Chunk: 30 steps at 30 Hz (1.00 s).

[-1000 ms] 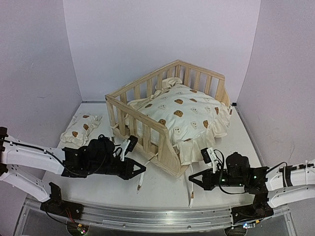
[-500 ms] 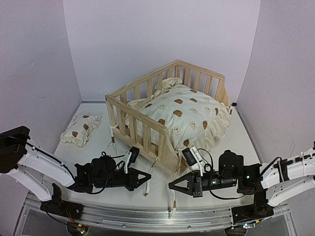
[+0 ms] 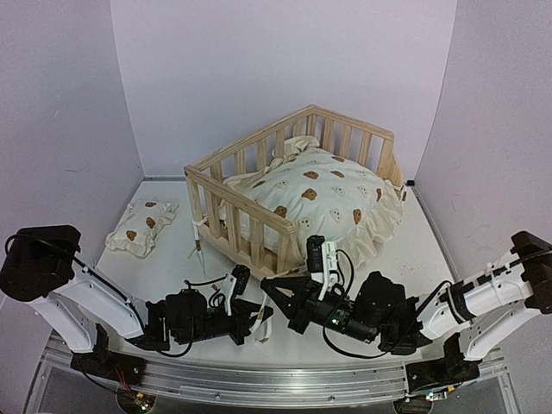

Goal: Set up the pet bed

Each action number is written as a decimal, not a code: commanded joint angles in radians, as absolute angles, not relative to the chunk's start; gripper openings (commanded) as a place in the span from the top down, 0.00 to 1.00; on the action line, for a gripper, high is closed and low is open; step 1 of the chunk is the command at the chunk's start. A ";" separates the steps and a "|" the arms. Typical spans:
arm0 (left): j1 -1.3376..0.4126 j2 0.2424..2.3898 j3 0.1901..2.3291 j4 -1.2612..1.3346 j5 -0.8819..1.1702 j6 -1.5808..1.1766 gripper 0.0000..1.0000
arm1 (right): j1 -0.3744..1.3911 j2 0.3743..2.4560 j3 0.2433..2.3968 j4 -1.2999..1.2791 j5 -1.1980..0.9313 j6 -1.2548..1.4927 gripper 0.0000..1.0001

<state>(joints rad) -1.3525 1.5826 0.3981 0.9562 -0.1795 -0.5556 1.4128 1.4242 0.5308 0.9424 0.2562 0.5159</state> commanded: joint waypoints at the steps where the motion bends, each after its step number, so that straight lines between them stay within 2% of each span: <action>1: -1.367 1.628 0.382 1.090 -0.201 -0.498 1.00 | 1.436 1.431 0.620 1.131 0.458 0.313 1.00; 5: -1.389 1.657 0.360 1.160 -0.212 -0.475 1.00 | 1.437 1.470 0.653 1.125 0.578 0.195 1.00; 9: -1.392 1.666 0.360 1.178 -0.193 -0.464 1.00 | 1.437 1.518 0.697 1.099 0.592 0.113 1.00; 17: -1.399 1.585 0.349 1.177 -0.146 -0.455 1.00 | 1.445 1.594 0.758 0.791 0.633 0.149 1.00; 19: -1.401 1.577 0.355 1.177 -0.137 -0.451 1.00 | 1.445 1.607 0.794 0.683 0.648 0.176 0.96; 21: -1.401 1.576 0.363 1.176 -0.120 -0.449 1.00 | 1.445 1.609 0.843 0.536 0.659 0.223 0.88; 25: -1.401 1.558 0.365 1.175 -0.100 -0.462 1.00 | 1.448 1.563 0.960 0.085 0.582 0.406 0.66; 28: -1.401 1.549 0.363 1.171 -0.089 -0.477 1.00 | 1.448 1.430 0.953 -0.090 0.470 0.529 0.54; 30: -1.401 1.551 0.366 1.170 -0.083 -0.493 1.00 | 1.445 1.343 0.951 -0.202 0.375 0.571 0.41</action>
<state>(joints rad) -1.3869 1.5814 0.3557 1.1271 -0.1413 -0.4728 1.4425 1.5368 0.9192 0.1291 0.5415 0.4057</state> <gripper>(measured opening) 0.008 0.487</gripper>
